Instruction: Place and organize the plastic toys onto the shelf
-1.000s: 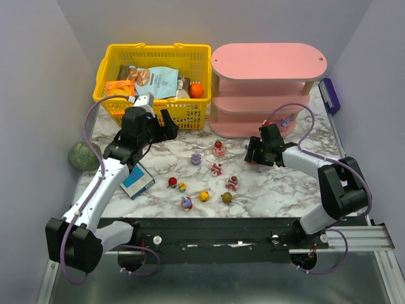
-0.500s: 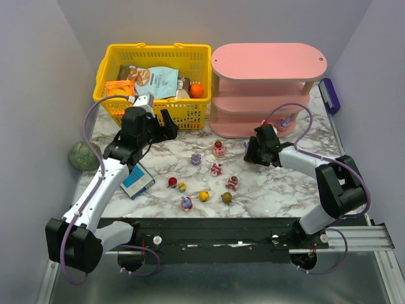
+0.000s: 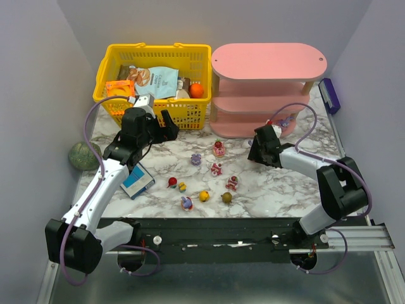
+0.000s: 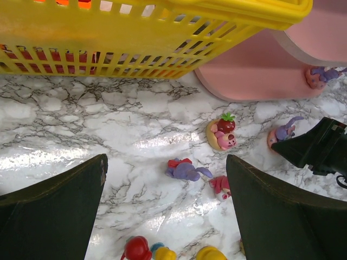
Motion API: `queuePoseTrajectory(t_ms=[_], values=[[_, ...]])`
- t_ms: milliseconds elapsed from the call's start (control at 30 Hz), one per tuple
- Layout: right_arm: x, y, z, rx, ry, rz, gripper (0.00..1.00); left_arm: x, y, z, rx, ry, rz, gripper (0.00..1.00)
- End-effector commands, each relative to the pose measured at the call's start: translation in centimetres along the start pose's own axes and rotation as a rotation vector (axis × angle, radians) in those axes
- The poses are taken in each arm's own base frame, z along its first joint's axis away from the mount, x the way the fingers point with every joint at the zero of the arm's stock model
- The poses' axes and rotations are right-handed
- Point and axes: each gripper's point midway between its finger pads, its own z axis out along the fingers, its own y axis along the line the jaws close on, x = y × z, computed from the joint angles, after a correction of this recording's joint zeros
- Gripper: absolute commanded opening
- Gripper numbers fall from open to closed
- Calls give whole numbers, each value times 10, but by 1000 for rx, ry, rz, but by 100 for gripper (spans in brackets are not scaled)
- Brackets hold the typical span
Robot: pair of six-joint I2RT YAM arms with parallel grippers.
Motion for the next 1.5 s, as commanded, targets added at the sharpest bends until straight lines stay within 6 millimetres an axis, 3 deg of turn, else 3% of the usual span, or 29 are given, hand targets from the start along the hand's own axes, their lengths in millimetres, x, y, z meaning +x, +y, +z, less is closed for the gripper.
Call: queuePoseTrajectory(t_ms=[0, 333, 533, 1033, 1467], values=[[-34, 0, -10, 41, -117, 43, 21, 3, -6, -5, 32, 10, 8, 99], [-78, 7, -18, 43, -212, 88, 21, 3, -7, -7, 36, 16, 6, 99], [-94, 8, -12, 46, -227, 115, 21, 5, -7, -6, 36, 24, 7, 99], [-104, 11, 7, 40, -259, 152, 21, 8, -4, -4, 24, 35, 11, 99], [-102, -1, 27, 74, -278, 180, 24, 12, -2, -1, 16, 53, 13, 99]])
